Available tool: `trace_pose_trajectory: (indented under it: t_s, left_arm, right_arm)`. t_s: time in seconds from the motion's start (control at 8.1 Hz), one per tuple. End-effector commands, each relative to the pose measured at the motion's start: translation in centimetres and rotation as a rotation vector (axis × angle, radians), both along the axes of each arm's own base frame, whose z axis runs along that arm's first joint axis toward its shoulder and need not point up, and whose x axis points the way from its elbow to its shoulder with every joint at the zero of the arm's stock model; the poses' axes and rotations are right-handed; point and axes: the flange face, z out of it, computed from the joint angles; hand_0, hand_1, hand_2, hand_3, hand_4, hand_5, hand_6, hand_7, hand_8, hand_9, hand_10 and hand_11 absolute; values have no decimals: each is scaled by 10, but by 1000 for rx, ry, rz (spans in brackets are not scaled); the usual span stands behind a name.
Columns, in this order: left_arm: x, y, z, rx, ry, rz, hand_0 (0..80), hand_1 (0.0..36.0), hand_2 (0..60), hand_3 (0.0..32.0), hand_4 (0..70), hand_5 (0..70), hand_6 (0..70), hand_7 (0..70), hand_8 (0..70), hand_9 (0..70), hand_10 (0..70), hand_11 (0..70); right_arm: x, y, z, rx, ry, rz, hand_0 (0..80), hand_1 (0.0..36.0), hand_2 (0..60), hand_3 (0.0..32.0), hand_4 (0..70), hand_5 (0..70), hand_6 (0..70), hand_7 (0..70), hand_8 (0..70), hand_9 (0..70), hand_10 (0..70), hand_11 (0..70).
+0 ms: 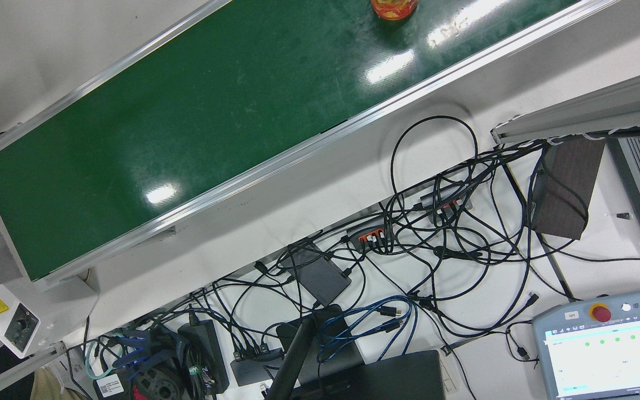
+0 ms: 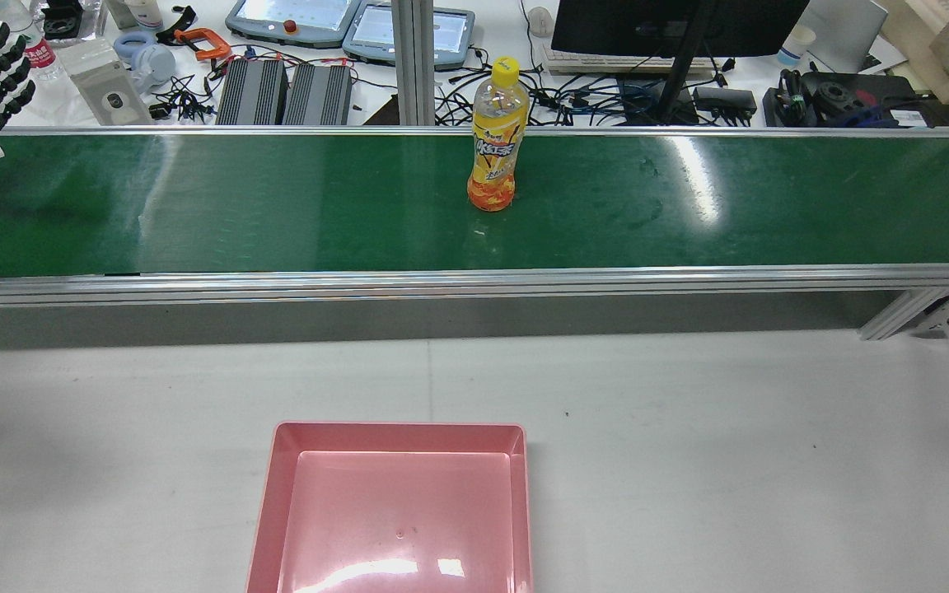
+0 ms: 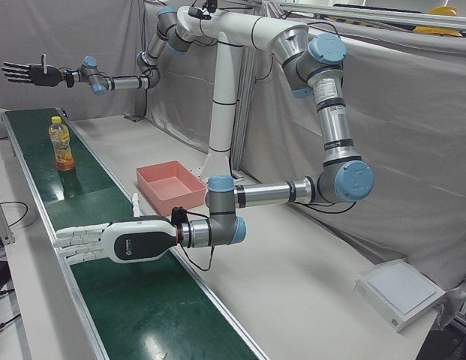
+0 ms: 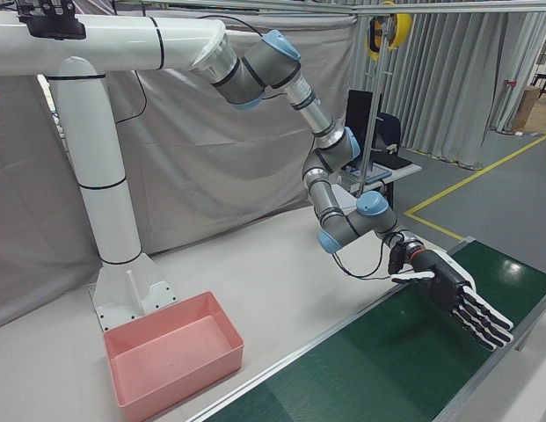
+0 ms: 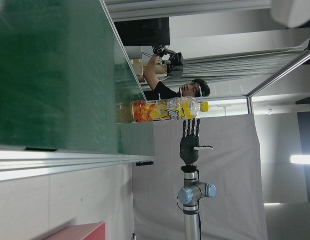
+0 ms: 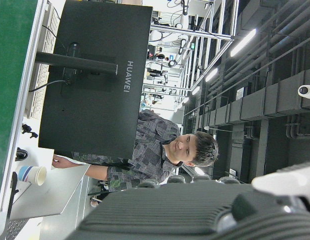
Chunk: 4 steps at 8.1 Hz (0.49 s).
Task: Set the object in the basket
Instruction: 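Move the open left hand beside the juice bottle on the belt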
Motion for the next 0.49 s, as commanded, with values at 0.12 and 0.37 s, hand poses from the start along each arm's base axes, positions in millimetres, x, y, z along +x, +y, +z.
trace_pose_trajectory:
  t_s: [0.12,0.37]
  left_arm:
    - [31,11,-36,37,-25,40,637,124,0,0,0,8,0,0,0,0,0,0]
    - [45,5,-49,51,-46,46,636,124,0,0,0,41,0,0,0,0,0,0]
  right_arm:
    - [0,0,0,0,0,0,0,0,0,0,0,0,0,0,0,0,0,0]
    - [0,0,0,0,0,0,0,0,0,0,0,0,0,0,0,0,0,0]
